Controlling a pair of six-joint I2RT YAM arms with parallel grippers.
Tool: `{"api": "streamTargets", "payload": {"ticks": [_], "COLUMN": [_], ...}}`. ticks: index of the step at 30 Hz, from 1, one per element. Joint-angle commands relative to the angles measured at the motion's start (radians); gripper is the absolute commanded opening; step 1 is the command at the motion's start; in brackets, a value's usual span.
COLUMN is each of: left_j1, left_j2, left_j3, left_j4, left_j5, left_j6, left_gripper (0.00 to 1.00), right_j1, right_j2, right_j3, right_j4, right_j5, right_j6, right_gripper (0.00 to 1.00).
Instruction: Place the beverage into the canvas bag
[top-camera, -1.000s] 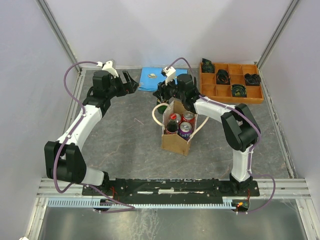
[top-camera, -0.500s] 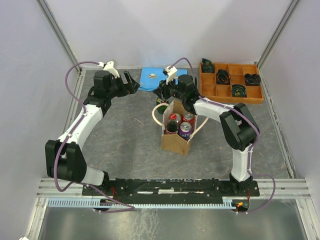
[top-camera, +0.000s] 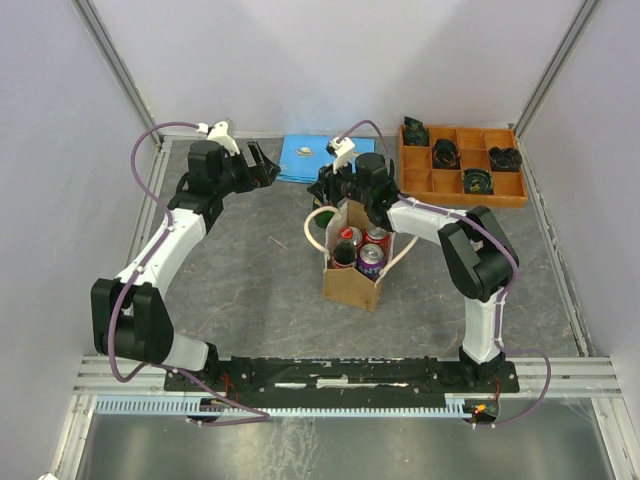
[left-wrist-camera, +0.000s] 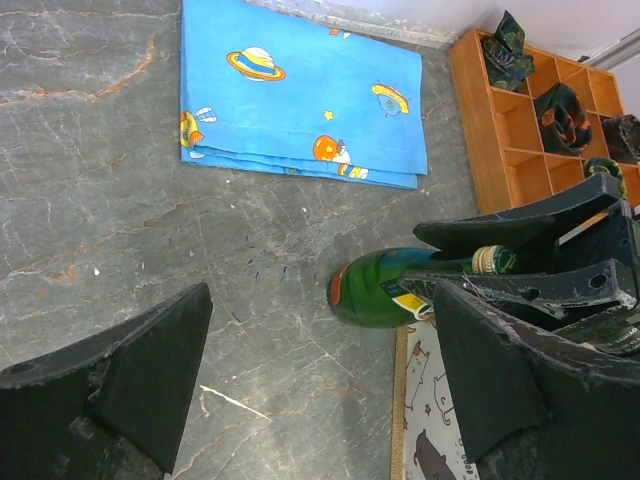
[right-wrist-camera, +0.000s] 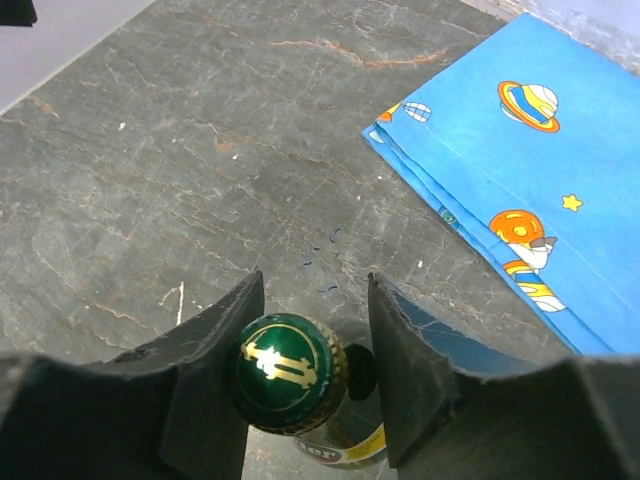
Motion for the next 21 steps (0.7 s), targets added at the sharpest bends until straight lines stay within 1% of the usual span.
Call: {"api": "streamTargets", "payload": {"ticks": [1, 2, 4, 5, 7, 8, 15, 21], "left_j1": [-0.005, -0.004, -0.005, -0.006, -0.006, -0.006, -0.006, -0.007], "left_j2": [0.008, 0.009, 0.012, 0.013, 0.015, 0.015, 0.014, 0.012], "left_j3": [0.013, 0.013, 0.013, 0.014, 0.017, 0.018, 0.020, 0.023], "left_j4": [0.046, 0.046, 0.048, 0.048, 0.048, 0.048, 0.048, 0.048], "left_j5": [0.027, 0.027, 0.027, 0.029, 0.029, 0.029, 0.032, 0.033], "left_j6": [-0.041, -0.041, -0.042, -0.043, -0.043, -0.043, -0.041, -0.043], "left_gripper": [0.97, 0.97, 0.97, 0.97, 0.97, 0.97, 0.97, 0.97], "right_j1": [0.001, 0.001, 0.002, 0.002, 0.001, 0.000, 0.001, 0.001], "right_j2": [0.005, 0.005, 0.009, 0.012, 0.017, 0.018, -0.019, -0.079], "right_j3": [-0.015, -0.012, -0.001, 0.007, 0.025, 0.033, 0.070, 0.133], "right_j4": [0.016, 0.015, 0.011, 0.003, -0.018, -0.025, -0.049, -0.133], "right_j5": [0.016, 0.016, 0.011, 0.006, -0.005, -0.007, 0.003, 0.048], "right_j6": [-0.015, -0.013, -0.012, -0.010, -0.008, -0.006, -0.018, -0.105], "right_gripper": [0.49, 0.45, 0.32, 0.23, 0.03, 0.00, 0.00, 0.00]}}
